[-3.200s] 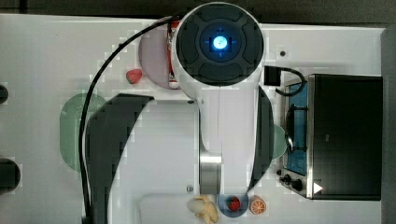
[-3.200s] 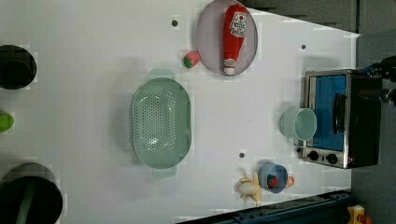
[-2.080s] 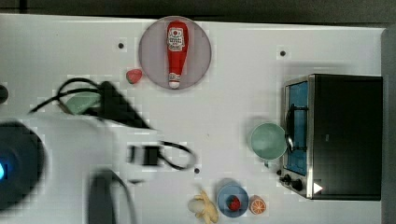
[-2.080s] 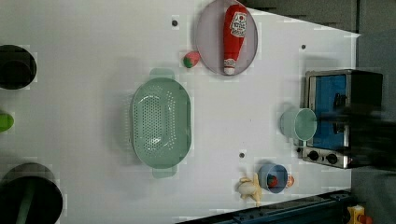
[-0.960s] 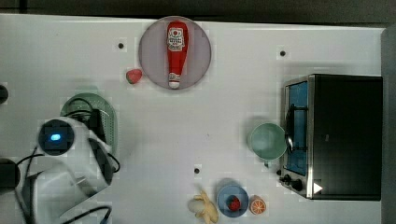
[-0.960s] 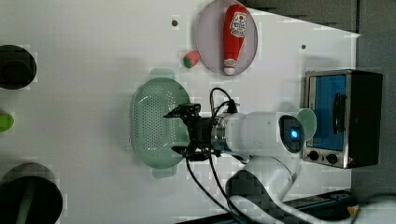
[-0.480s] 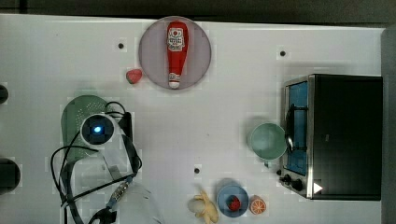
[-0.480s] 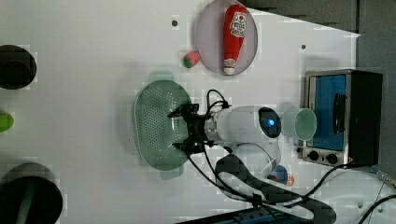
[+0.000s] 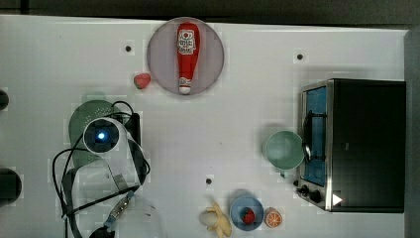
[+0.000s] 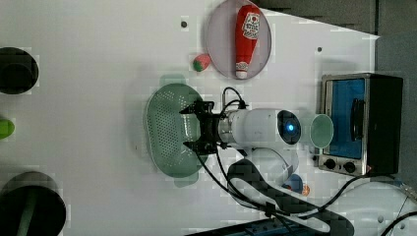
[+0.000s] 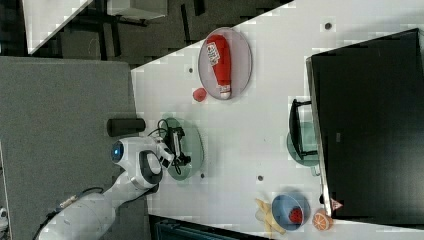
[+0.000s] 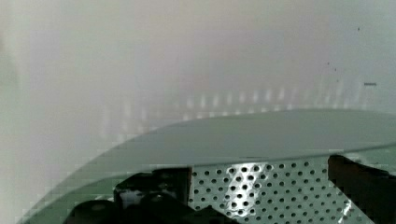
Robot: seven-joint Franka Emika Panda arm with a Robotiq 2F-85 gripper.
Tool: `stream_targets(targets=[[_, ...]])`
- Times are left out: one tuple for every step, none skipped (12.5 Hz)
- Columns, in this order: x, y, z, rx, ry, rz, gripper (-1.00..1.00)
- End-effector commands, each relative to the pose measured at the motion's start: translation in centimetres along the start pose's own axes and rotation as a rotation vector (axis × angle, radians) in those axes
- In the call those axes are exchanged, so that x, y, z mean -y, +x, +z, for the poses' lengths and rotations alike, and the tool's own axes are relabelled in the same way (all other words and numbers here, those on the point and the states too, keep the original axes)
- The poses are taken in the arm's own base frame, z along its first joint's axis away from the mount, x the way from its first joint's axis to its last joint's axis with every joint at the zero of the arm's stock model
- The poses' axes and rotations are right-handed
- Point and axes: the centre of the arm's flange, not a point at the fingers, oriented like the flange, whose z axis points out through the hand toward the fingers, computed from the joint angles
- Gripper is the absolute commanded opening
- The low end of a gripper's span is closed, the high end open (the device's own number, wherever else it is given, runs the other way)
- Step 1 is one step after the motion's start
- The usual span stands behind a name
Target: Drag strainer left to right.
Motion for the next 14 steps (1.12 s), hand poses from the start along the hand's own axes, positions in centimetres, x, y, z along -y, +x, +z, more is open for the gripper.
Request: stream_targets(targets=[[0.6, 2.1, -0.1, -0.01, 0.022, 0.067, 1.0], [0.9, 3.0, -0.1, -0.018, 0.025, 0.082, 1.0], [1.2, 3.9, -0.2, -0.026, 0.03, 0.095, 1.0], [1.5, 4.7, -0.5, -0.033, 0.036, 0.109, 1.0], [1.8, 5.5, -0.7, -0.04, 0.041, 0.121, 1.0], [2.0, 6.3, -0.9, -0.047, 0.045, 0.131, 1.0], [2.0, 7.1, -1.1, -0.055, 0.048, 0.136, 1.0], [2.1, 8.0, -1.3, -0.063, 0.05, 0.14, 1.0], [2.1, 8.8, -1.3, -0.071, 0.048, 0.134, 1.0], [2.0, 9.8, -1.5, -0.08, 0.045, 0.122, 1.0], [1.9, 10.7, -1.6, -0.088, 0.043, 0.109, 1.0], [1.7, 11.8, -1.9, -0.096, 0.04, 0.102, 1.0], [1.4, 12.8, -2.0, -0.104, 0.033, 0.105, 1.0], [1.1, 13.9, -2.1, -0.113, 0.03, 0.123, 1.0]])
